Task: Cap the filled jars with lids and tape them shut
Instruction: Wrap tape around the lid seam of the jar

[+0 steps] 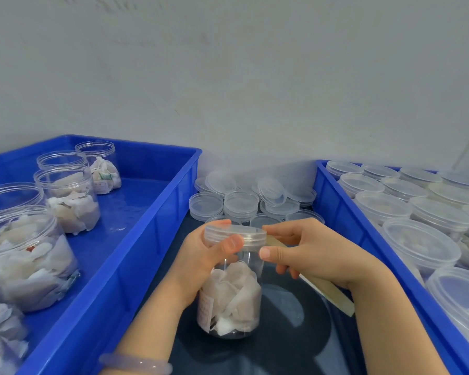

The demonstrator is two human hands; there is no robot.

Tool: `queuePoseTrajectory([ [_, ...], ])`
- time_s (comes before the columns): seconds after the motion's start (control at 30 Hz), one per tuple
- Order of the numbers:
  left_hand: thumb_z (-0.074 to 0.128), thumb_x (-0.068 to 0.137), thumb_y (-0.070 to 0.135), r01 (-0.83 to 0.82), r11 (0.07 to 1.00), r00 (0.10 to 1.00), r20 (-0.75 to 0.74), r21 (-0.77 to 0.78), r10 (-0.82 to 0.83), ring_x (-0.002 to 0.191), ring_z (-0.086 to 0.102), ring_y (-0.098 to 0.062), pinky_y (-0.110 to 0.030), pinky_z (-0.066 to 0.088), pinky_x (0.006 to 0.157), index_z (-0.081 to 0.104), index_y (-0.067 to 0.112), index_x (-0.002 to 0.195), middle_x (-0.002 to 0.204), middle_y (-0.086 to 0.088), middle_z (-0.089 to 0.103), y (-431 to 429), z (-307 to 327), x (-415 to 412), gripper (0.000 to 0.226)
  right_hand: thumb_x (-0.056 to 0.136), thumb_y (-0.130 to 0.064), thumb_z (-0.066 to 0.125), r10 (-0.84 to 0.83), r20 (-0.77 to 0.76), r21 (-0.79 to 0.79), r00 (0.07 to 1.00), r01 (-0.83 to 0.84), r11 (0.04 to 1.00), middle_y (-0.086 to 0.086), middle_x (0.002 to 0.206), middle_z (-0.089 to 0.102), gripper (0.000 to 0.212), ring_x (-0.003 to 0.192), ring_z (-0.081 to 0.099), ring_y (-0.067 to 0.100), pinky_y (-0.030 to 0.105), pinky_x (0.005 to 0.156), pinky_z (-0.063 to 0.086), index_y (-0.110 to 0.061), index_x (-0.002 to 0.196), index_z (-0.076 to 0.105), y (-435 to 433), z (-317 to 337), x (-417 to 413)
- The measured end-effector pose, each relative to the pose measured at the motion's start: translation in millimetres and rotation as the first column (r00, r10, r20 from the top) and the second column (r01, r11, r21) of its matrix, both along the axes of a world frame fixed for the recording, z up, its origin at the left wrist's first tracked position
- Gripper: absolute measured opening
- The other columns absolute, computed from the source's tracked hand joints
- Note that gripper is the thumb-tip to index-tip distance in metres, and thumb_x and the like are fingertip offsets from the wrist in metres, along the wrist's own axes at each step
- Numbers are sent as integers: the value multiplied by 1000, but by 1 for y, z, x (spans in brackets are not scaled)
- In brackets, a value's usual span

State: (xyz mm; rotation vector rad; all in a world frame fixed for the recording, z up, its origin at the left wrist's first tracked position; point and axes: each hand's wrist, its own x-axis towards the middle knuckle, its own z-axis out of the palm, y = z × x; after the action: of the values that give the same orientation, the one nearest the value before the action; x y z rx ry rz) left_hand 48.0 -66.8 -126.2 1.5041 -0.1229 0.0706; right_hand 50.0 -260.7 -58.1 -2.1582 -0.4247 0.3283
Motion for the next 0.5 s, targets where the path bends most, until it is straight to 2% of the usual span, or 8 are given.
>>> queuePoseTrajectory([
  [0.03,76,46,53,3,1000,1000,0,-1,-3,95,70,-25,-48,52,92,58,19,117,103,-5,73,1,0,0,81,63,-55,72,-3,-3,7,1000,3,1000,-13,94,68,76,64,65,6,21,60,52,-23,131,57,1,0,0],
  [0.1,76,46,53,18,1000,1000,4,1,-18,96,69,-25,-46,53,90,58,18,116,103,-8,72,2,1,0,80,65,-54,71,-18,0,17,1000,18,1000,-14,79,71,70,61,63,4,19,57,51,-24,126,60,1,-1,0],
  [0.2,77,45,50,66,998,998,13,0,-66,95,70,-22,-31,57,74,59,15,113,103,-10,71,3,1,-1,78,57,-59,70,-36,-8,50,999,36,998,-10,78,71,57,59,60,3,19,53,49,-33,108,66,3,-1,0],
  [0.27,84,38,52,87,996,996,9,-25,-87,94,70,-22,-27,55,69,59,12,113,105,-13,71,3,2,-3,88,50,-61,70,-42,-27,77,999,44,996,-7,79,72,51,57,60,3,19,52,49,-38,95,65,5,-2,0],
  [0.37,86,26,67,101,992,995,4,-77,-101,99,68,-28,-33,57,75,58,9,117,111,-17,69,1,2,-5,111,54,-54,78,-62,-60,94,996,68,993,-1,92,71,52,57,61,5,19,53,49,-31,99,65,5,-5,3],
  [0.43,85,25,70,118,988,993,-1,-99,-119,106,65,-32,-40,56,86,56,9,121,115,-19,67,1,3,-7,117,47,-55,80,-64,-75,104,995,72,992,-1,101,68,61,59,62,5,19,54,49,-30,101,64,6,-5,4],
  [0.5,84,23,72,122,986,992,-3,-117,-123,107,65,-31,-40,56,87,55,10,122,117,-18,66,-1,3,-8,120,38,-60,77,-63,-74,105,995,70,992,-3,107,66,71,60,62,5,19,55,49,-32,102,62,7,-5,4],
])
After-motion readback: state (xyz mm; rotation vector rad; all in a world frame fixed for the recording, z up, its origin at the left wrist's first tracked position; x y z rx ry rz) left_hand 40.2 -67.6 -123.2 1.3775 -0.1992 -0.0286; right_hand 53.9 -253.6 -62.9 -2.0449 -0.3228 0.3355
